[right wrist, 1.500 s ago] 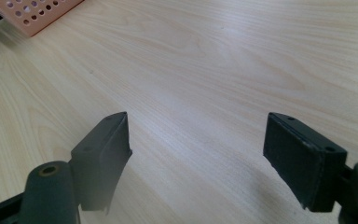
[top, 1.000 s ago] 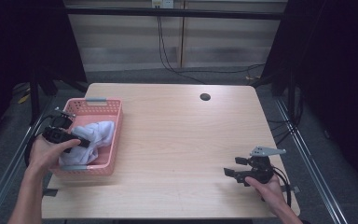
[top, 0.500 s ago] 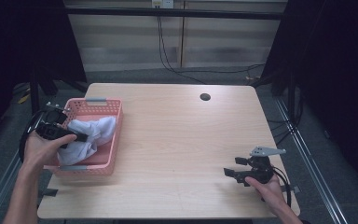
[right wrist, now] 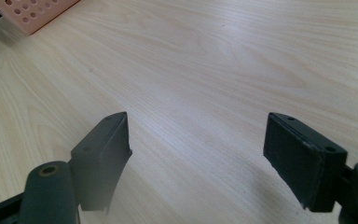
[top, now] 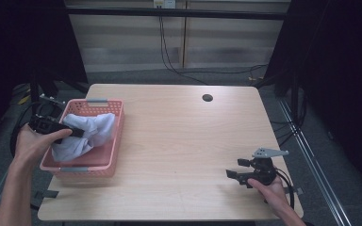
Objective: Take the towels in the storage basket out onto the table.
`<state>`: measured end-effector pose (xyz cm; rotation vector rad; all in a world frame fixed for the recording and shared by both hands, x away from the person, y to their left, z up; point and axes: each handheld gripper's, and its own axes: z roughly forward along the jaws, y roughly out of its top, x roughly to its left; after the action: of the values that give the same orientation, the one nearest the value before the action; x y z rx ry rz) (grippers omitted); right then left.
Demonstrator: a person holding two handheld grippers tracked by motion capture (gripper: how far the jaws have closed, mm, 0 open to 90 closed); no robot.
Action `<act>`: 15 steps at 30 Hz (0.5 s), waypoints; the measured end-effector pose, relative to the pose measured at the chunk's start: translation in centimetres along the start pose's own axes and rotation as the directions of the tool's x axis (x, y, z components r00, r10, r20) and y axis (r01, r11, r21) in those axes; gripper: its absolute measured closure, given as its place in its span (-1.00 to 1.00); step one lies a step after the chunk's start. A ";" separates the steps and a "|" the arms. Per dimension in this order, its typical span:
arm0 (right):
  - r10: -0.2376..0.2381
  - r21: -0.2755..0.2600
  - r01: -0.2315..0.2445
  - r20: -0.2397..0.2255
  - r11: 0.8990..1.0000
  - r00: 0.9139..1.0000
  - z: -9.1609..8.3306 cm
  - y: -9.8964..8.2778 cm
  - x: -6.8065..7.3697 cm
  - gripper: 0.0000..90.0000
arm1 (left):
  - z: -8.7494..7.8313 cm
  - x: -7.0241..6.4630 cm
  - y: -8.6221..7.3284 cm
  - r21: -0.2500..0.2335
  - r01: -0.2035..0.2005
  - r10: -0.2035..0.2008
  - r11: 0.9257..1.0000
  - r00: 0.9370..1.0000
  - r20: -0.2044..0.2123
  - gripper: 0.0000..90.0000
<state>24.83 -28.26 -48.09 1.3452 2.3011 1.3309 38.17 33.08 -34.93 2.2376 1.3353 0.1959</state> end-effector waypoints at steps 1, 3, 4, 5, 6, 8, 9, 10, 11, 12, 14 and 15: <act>0.001 0.002 -0.001 0.000 1.000 1.000 0.0 0.0 0.0 -0.51 | -0.2 0.0 0.2 0.007 -0.001 0.001 1.000 1.000 0.006 -0.09; 0.003 0.003 -0.002 -0.002 1.000 1.000 0.0 0.0 0.0 -0.51 | -0.5 -0.2 0.5 0.010 -0.010 0.010 1.000 1.000 -0.004 -0.09; 0.003 0.004 -0.003 -0.002 1.000 1.000 0.0 0.0 0.0 -0.51 | -0.6 -0.3 0.6 0.018 -0.020 0.020 1.000 1.000 -0.010 -0.09; 0.004 0.004 -0.004 -0.003 1.000 1.000 0.0 0.0 0.0 -0.51 | -0.7 -0.5 0.7 0.022 -0.020 0.021 1.000 1.000 -0.008 -0.09; 0.004 0.003 -0.004 -0.003 1.000 1.000 0.0 0.0 0.0 -0.51 | -0.7 -0.6 0.8 0.020 -0.024 0.025 1.000 1.000 -0.010 -0.09; 0.003 0.005 -0.003 -0.003 1.000 1.000 0.0 0.0 0.0 -0.51 | -1.0 -0.7 0.9 0.013 -0.031 0.031 0.999 0.999 -0.014 -0.09; 0.002 0.005 -0.002 -0.003 1.000 1.000 0.0 0.0 0.0 -0.51 | -1.1 -0.7 1.0 0.010 -0.035 0.035 0.999 0.999 -0.013 -0.09; 0.003 0.005 -0.003 -0.003 1.000 1.000 0.0 0.0 0.0 -0.51 | -1.2 -0.7 1.0 0.006 -0.030 0.030 1.000 1.000 -0.006 -0.09; -0.001 0.001 0.001 -0.005 1.000 1.000 0.0 0.0 0.0 -0.51 | -1.4 -0.8 1.1 0.006 -0.038 0.038 0.999 0.999 -0.009 -0.09; 0.003 0.003 -0.003 -0.001 1.000 1.000 0.0 0.0 0.0 -0.51 | -1.5 -0.8 1.2 0.009 -0.037 0.037 0.999 0.999 -0.004 -0.09; 0.003 0.003 -0.003 -0.001 1.000 1.000 -0.1 0.0 0.0 -0.51 | -1.7 -0.9 1.2 0.007 -0.036 0.036 0.999 0.999 -0.006 -0.09; 0.003 0.003 -0.003 0.000 1.000 1.000 0.0 0.0 0.0 -0.51 | -1.8 -0.9 1.2 0.008 -0.036 0.036 0.999 0.999 -0.003 -0.09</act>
<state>24.80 -28.30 -48.08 1.3499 2.3035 1.3291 37.97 32.46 -32.64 2.2698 1.3006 0.2079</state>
